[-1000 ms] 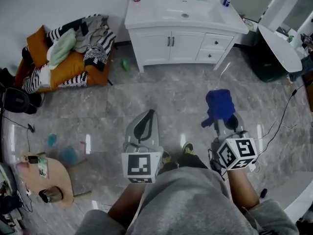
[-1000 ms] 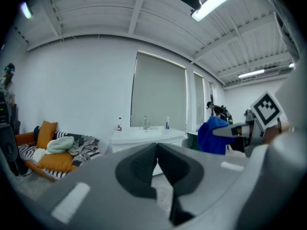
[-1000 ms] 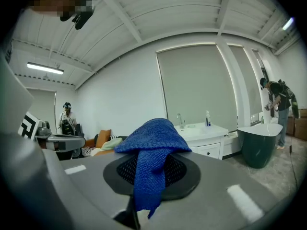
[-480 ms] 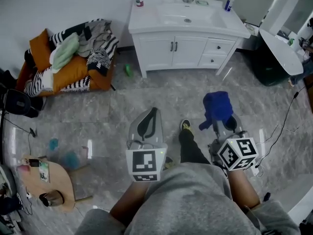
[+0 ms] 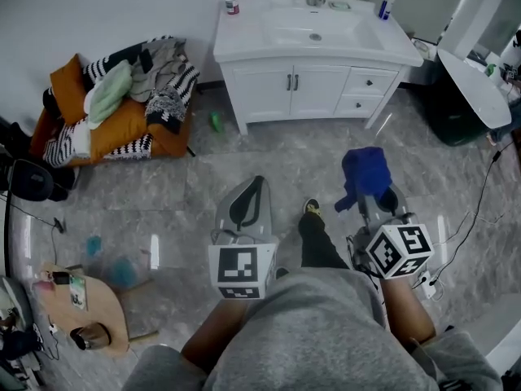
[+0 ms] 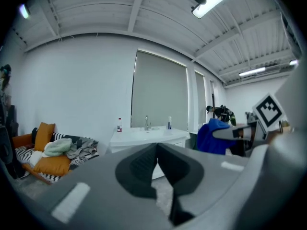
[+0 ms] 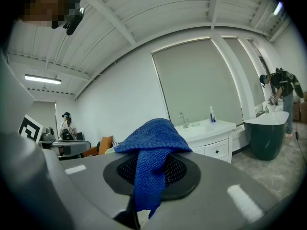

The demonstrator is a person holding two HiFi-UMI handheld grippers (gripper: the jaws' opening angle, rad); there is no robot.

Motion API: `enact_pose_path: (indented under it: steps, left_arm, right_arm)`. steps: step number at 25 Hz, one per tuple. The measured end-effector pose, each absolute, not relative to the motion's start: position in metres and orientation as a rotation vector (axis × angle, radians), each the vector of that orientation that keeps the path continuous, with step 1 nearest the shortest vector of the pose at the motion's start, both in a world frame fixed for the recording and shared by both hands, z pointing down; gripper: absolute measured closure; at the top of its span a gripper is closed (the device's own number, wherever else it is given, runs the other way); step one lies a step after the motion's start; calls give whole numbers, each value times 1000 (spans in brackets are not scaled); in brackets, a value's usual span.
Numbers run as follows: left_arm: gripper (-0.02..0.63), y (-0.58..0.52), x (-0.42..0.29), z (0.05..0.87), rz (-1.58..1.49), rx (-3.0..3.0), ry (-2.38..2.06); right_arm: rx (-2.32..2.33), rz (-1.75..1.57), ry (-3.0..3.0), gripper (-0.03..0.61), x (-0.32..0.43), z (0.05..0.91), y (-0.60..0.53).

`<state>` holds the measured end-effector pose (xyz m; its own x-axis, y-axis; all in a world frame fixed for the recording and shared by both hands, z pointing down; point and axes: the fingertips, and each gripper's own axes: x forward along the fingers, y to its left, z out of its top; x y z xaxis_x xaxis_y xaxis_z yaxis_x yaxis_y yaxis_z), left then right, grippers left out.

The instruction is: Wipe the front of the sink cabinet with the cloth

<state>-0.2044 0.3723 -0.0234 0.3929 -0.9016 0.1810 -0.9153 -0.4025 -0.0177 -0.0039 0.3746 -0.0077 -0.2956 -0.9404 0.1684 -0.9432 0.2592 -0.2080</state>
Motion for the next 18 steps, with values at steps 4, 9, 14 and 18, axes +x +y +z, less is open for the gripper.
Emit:
enact_pose_path:
  steps: [4, 9, 14, 18]
  left_arm:
    - [603, 343, -193, -17, 277, 2546, -1657]
    - [603, 289, -178, -8, 318, 2525, -1659]
    - [603, 231, -159, 3, 391, 2509, -1635]
    - [603, 190, -142, 2, 399, 2493, -1636]
  right_arm:
    - [1845, 451, -2483, 508, 6, 3, 344]
    - [1828, 448, -2453, 508, 27, 14, 286]
    - [1823, 423, -2417, 508, 52, 18, 227]
    - [1808, 409, -2407, 506, 69, 19, 186]
